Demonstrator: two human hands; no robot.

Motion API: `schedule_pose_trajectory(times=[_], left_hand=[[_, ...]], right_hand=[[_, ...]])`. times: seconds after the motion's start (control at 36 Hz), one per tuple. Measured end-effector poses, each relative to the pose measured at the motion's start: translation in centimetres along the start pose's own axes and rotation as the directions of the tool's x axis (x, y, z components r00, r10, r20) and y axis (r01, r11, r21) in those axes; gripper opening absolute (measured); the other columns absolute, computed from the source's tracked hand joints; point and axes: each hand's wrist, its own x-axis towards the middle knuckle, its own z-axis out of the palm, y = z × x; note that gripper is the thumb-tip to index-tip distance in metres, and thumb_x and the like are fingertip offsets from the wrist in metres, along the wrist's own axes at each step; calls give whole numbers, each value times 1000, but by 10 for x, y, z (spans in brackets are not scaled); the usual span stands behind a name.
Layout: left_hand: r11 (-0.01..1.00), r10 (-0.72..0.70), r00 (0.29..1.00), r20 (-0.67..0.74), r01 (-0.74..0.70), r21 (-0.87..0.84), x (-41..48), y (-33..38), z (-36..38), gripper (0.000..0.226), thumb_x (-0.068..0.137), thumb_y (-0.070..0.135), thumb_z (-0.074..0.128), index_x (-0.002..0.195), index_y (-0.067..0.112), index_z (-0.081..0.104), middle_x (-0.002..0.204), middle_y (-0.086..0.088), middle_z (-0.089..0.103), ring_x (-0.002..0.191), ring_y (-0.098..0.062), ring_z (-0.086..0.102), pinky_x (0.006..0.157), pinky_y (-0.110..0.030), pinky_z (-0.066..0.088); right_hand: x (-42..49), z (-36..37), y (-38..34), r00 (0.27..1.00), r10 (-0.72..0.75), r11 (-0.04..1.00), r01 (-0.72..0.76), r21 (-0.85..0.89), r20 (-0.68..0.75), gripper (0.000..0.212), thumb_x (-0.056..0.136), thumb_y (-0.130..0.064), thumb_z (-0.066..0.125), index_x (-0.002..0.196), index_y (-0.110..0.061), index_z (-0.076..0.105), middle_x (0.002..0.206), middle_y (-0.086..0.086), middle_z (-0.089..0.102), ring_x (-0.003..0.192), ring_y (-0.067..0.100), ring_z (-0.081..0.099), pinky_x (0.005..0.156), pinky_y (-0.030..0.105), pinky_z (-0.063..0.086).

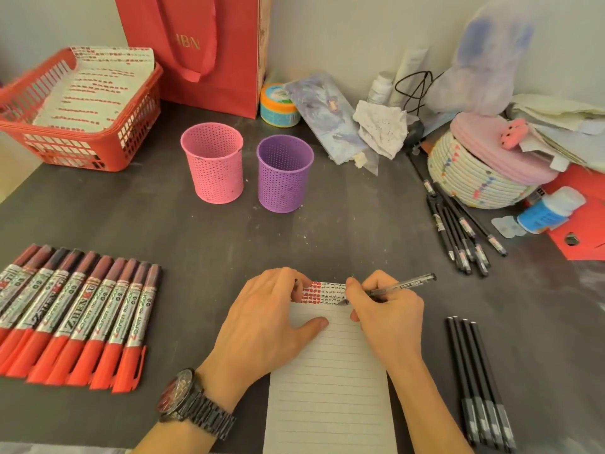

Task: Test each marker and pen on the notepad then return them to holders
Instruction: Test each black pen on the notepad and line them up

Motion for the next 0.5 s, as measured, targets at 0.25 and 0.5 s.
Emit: schedule_pose_trajectory(times=[0.25,0.5], left_hand=[[999,0,1000,19,0,-41,-1,2,-2,41,70,73,60,93,59,28,109,30,52,98,5,43,75,-8,32],[999,-15,1000,23,16,-29,-2,0,0,42,70,75,59,89,52,30,111,35,50,99,7,42,73,-8,32]], right_hand=[[-1,-1,-2,1000,9,1000,-9,6,-3,29,89,-27,71,63,-24,61,47,-6,63,45,3,57,50,9,43],[-2,-1,0,1000,15,1000,-15,-7,-8,34,90,-27,71,59,-22,58,48,-5,63,46,3,58,50,11,43]])
